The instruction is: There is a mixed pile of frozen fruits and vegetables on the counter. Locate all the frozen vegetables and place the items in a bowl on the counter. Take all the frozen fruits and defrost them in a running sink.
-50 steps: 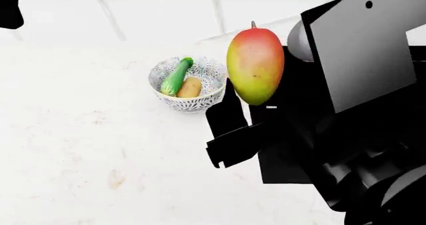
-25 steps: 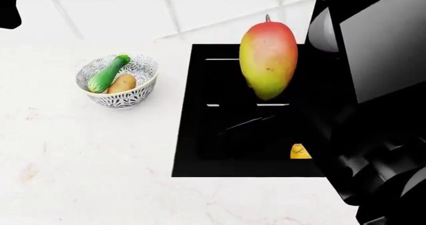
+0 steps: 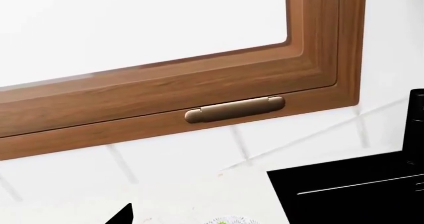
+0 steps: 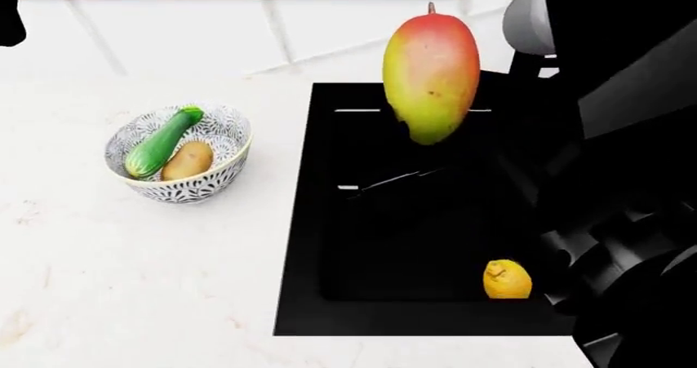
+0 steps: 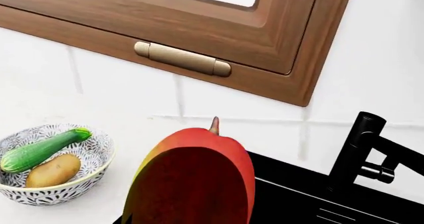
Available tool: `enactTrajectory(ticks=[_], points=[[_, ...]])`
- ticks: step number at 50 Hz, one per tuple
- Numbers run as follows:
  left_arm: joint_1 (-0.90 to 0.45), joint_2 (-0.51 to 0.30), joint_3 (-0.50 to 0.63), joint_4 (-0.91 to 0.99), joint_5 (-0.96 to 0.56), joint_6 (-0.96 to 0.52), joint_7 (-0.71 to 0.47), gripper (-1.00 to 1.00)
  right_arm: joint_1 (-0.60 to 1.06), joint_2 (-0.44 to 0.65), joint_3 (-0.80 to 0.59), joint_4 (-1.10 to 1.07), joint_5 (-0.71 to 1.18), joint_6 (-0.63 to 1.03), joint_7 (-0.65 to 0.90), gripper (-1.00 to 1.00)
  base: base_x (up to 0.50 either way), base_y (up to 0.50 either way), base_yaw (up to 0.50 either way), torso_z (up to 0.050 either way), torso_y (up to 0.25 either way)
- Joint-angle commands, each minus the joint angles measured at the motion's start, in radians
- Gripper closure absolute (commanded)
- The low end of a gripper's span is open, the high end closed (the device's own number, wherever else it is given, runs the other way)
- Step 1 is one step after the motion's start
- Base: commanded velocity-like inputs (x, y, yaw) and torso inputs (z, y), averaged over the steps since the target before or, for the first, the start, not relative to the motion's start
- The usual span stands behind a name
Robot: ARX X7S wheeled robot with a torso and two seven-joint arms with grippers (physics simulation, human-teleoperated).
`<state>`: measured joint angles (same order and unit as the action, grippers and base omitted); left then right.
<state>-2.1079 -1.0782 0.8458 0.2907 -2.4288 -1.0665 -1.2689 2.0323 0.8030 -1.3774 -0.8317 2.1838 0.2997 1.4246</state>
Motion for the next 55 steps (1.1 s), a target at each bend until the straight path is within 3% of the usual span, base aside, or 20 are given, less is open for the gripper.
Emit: enactTrajectory(ticks=[1, 10, 24, 40, 55], points=[[-0.005, -0.002, -0.002, -0.001, -0.007, -0.002, -0.006, -1.00, 0.003, -0.005, 0.006, 0.010, -0.005, 0.016, 0.000, 1.00, 0.00, 0.00, 0.00, 0.000, 0.000], [0.000, -0.008, -0.006, 0.003, -0.006, -0.002, -0.004, -1.00, 0.029, -0.040, 0.006, 0.137, 0.033, 0.022, -0.019, 1.00, 0.00, 0.00, 0.00, 0.000, 0.000], [-0.015, -0.001, -0.005, -0.008, -0.016, -0.010, -0.015, -1.00, 0.142, -0.122, -0.078, 0.514, 0.148, 0.240, -0.085, 1.00, 0.00, 0.00, 0.00, 0.000, 0.000], [-0.008, 0.000, -0.006, -0.005, -0.015, -0.007, -0.016, -1.00, 0.127, -0.186, -0.156, 0.751, 0.167, 0.369, -0.159, 1.00, 0.00, 0.00, 0.00, 0.000, 0.001], [0.008, -0.009, -0.012, 0.000, -0.005, -0.006, -0.005, -1.00, 0.026, -0.225, -0.168, 0.851, 0.186, 0.362, -0.262, 1.00, 0.00, 0.00, 0.00, 0.000, 0.000]])
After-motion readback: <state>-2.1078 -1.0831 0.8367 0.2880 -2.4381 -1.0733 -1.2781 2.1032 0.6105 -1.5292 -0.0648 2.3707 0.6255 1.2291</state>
